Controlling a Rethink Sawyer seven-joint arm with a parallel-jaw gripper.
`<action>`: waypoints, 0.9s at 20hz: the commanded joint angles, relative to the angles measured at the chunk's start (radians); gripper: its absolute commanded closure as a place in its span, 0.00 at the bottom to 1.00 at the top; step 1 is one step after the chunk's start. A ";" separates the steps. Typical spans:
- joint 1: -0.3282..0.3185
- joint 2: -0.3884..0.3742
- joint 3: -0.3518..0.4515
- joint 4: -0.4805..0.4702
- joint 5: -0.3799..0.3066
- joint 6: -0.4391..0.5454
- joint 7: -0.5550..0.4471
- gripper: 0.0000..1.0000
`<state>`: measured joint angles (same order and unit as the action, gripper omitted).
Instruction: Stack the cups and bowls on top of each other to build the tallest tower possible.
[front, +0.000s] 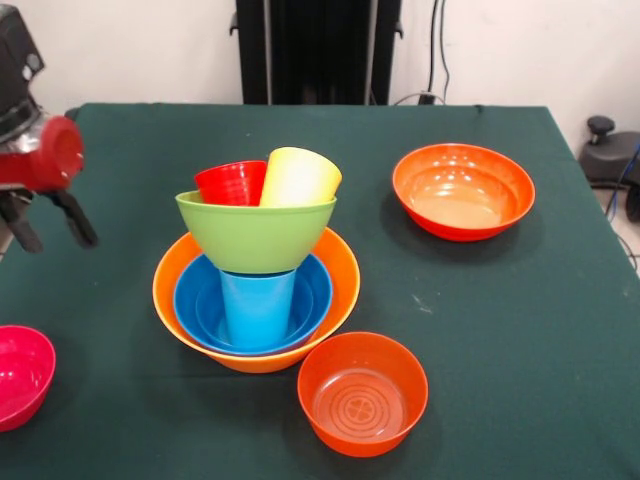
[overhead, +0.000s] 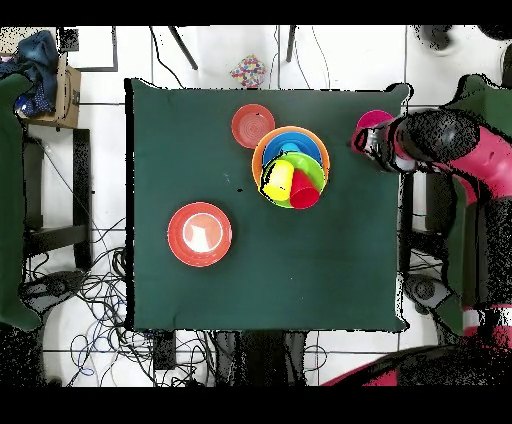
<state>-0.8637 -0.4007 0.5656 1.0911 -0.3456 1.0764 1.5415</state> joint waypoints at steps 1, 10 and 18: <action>-0.028 -0.021 0.004 0.105 -0.101 -0.049 -0.279 0.00; -0.020 0.031 0.027 0.038 -0.141 -0.072 -0.247 0.00; -0.015 0.045 0.033 0.011 -0.151 -0.065 -0.236 0.00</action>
<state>-0.9199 -0.4135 0.5675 1.1082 -0.4223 1.0657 1.5415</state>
